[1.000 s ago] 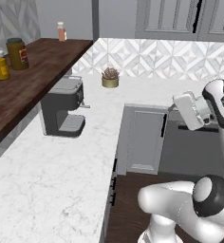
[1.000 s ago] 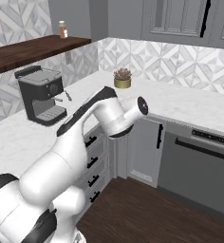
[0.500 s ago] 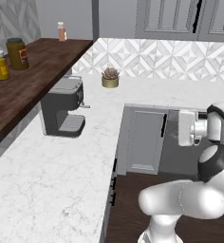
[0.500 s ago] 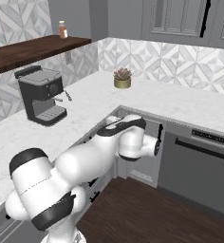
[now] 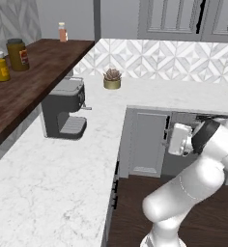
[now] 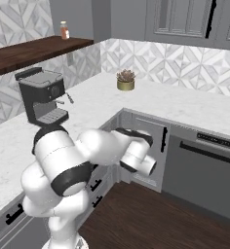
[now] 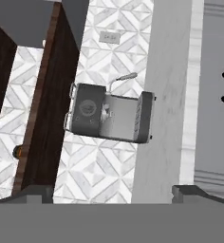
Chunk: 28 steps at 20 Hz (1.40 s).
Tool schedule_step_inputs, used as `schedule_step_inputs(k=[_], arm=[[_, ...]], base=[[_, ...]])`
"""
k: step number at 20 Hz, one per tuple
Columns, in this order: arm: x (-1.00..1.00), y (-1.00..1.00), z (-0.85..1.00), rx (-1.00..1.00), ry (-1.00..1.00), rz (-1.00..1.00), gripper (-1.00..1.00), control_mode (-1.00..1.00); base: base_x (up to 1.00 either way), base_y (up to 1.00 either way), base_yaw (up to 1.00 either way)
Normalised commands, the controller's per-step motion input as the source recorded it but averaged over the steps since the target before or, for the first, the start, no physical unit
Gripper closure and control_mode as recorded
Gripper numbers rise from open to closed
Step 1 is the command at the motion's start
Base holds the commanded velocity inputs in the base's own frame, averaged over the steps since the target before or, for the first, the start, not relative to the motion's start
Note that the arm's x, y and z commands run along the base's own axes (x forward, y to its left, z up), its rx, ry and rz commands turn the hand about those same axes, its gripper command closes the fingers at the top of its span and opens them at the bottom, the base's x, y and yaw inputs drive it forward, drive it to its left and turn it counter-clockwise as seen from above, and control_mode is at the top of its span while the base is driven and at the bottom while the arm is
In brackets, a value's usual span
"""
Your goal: Take a straw from the drawer in front and place it inside the glass cup on the dining counter.
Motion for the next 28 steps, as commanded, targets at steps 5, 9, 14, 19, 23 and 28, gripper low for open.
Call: schedule_step_inputs(k=[5, 9, 14, 19, 23, 28], arm=[[0.29, 0.37, -0.47, 0.00, -0.21, 0.00, -1.00, -1.00], [0.33, 0.15, -0.47, 0.00, -0.14, 0.00, -1.00, -1.00], [0.48, 0.08, -0.44, 0.00, -0.01, 0.00, -1.00, -1.00], [0.51, 0.10, -0.42, -0.02, 0.00, 0.01, -1.00, -1.00], [0.49, 0.34, -0.46, -0.03, 0.01, 0.02, -1.00, -1.00], [0.58, 0.44, -0.33, -0.06, 0.02, 0.01, -1.00, -1.00]], base=[[0.00, 0.00, 0.00], [0.00, 0.00, 0.00], [0.00, 0.00, 0.00], [0.00, 0.00, 0.00], [0.00, 0.00, 0.00], [0.00, 0.00, 0.00]])
